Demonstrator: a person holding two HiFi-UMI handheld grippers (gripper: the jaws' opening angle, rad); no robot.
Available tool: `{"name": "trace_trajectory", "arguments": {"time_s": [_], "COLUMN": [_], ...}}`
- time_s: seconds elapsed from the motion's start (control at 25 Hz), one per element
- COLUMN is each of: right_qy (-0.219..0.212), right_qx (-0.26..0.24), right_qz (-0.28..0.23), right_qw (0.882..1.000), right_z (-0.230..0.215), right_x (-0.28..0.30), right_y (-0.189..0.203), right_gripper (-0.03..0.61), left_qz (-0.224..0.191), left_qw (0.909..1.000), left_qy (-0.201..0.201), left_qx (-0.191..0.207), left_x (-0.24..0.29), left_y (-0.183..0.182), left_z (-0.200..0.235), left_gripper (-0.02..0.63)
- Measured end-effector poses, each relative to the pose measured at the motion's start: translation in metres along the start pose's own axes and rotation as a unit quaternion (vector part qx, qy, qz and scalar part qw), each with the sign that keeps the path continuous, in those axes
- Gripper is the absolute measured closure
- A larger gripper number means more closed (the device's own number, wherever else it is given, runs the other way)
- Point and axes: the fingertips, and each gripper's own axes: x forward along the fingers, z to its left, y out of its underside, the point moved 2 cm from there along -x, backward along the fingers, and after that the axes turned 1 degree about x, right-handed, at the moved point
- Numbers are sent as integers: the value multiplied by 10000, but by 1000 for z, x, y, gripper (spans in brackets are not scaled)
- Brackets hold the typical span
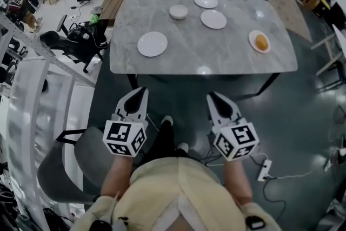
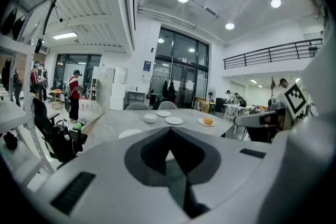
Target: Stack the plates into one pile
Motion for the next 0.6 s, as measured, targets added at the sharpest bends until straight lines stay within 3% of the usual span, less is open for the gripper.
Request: {"name": "trace_trajectory", "arguments": {"time_s": [0.12,0.24,0.6], "right_qy": [-160,-275,-388], "right_qx": [96,136,423], "right_qz": [147,327,839], "right_qw": [9997,9990,9948], "right_z": [-1,1,-13], "right_x": [15,35,126], "right_y": [5,10,8], "right_gripper": [566,491,479], "left_qz": [77,148,348], "left_qw": [9999,9999,9985], "left_qy": [-54,-52,-391], "left_qx": [76,-21,-150], "left_x": [12,26,72], "left_y": [5,11,13], "left_z": [9,26,101], "left_gripper": [611,611,609]}}
